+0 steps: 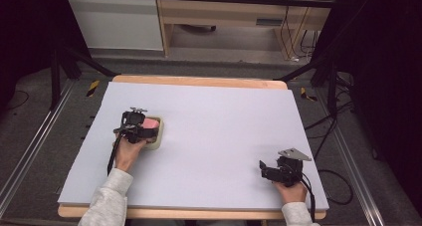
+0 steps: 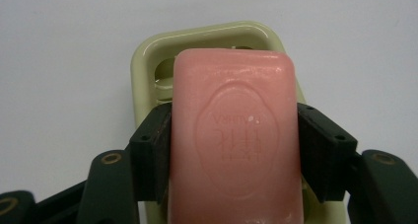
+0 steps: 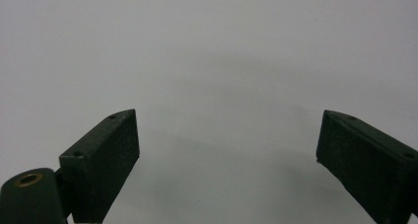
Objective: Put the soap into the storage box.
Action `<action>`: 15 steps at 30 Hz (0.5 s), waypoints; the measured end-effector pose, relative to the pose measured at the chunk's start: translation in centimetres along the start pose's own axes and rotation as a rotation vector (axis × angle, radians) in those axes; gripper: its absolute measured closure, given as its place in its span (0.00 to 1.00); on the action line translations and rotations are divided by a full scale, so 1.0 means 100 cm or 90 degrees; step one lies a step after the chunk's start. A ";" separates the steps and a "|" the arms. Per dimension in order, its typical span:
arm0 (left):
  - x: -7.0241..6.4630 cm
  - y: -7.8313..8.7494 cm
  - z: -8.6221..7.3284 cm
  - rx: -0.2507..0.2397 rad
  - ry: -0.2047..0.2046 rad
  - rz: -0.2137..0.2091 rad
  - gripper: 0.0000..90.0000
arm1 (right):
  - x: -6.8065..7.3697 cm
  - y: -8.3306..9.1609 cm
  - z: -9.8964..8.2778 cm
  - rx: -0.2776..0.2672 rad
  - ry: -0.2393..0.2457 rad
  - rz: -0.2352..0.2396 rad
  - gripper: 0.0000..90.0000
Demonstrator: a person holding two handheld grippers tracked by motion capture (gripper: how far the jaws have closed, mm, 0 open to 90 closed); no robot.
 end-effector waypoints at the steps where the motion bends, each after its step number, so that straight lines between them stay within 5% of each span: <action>1: 0.000 0.000 0.000 0.000 0.000 0.001 0.41 | 0.000 0.000 0.000 0.000 0.000 -0.001 0.11; 15: 0.001 0.002 0.001 -0.011 -0.011 0.011 0.38 | 0.000 0.000 0.000 -0.001 0.002 0.000 0.11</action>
Point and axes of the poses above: each handheld gripper's, and its own axes: y roughly backward along the jaws, z roughly out of its top, x roughly to its left, the point moved 9 cm from there along -y, roughly forward along the jaws, and after that the axes turned 15 degrees about -y, right-handed, at the moved point
